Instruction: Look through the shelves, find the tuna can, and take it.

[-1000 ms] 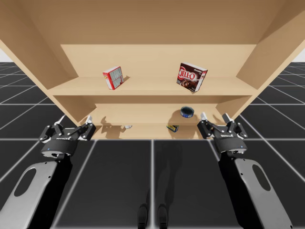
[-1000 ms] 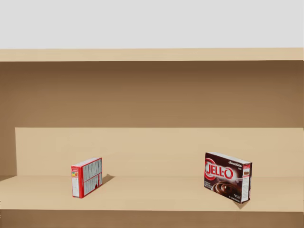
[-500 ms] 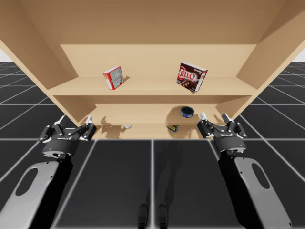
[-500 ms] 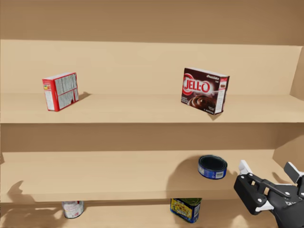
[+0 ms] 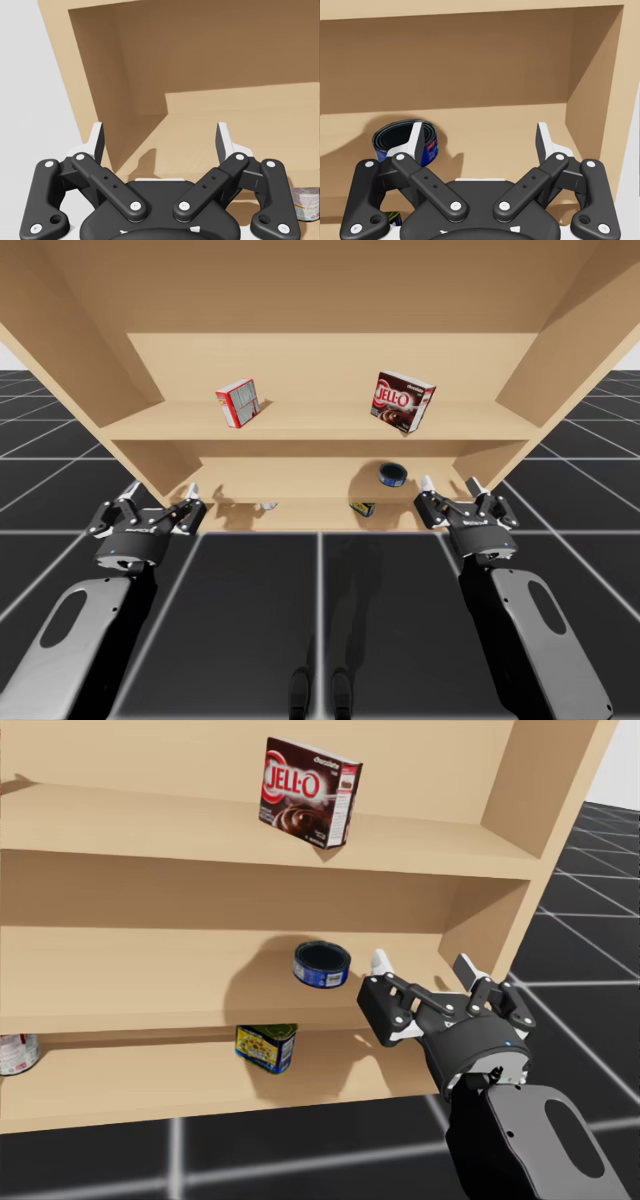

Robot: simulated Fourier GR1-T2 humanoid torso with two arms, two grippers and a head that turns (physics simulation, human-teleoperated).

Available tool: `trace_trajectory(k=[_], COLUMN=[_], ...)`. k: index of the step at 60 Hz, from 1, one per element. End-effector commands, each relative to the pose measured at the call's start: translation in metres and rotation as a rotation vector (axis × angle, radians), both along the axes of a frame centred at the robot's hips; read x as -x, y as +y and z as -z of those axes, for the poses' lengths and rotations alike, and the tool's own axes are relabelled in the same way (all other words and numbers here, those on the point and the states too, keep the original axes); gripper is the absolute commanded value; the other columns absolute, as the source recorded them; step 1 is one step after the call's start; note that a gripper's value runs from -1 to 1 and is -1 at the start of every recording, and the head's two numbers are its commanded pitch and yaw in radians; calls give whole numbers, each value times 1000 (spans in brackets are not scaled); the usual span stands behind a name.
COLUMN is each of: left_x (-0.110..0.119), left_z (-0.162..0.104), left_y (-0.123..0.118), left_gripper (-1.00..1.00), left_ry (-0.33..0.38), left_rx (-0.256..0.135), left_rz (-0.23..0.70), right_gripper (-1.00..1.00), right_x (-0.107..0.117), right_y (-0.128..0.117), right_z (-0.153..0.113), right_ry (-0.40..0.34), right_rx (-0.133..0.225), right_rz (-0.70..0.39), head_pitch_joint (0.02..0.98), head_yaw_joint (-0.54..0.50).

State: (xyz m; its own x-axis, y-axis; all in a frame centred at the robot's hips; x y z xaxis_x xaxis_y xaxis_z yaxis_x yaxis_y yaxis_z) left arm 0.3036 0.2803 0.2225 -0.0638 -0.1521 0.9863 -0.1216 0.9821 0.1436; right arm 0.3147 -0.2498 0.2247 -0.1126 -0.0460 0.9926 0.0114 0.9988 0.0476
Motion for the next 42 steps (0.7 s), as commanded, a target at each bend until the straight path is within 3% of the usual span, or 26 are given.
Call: trace_trajectory(k=[1,9,11,13,20,36,42], left_x=[0,0,-1,-1,-1,-1,0], left_z=[1,1,1,1,1,1,0], left_y=[-2,-5,-5,-6,-6,-6,-6], left_gripper=[-1000,-1000,-1000,-1000,-1000,-1000,-1000], left_ry=[2,5,5,6,7,8,6], left_rx=[3,7,8,8,14,18,21], left_rz=[4,10,11,12,14,10,11], right_gripper=[-1000,-1000,-1000,-1000,-1000,-1000,-1000], right_x=[0,4,5,5,1,-26,-36], right_y=[3,11,14,17,26,48,54], right_z=[1,-5,-7,-10,-18,-17,-15], right_ry=[4,20,19,19,35,87,103], right_rx=[12,-24,-1,-11,15,83,76], right_rz=[-6,-34,-32,-44,-72,-70,-83], head_pitch_joint=[573,571,571,571,567,572,572], head_yaw_joint=[-291,-284,-282,-282,-283,-279,-279])
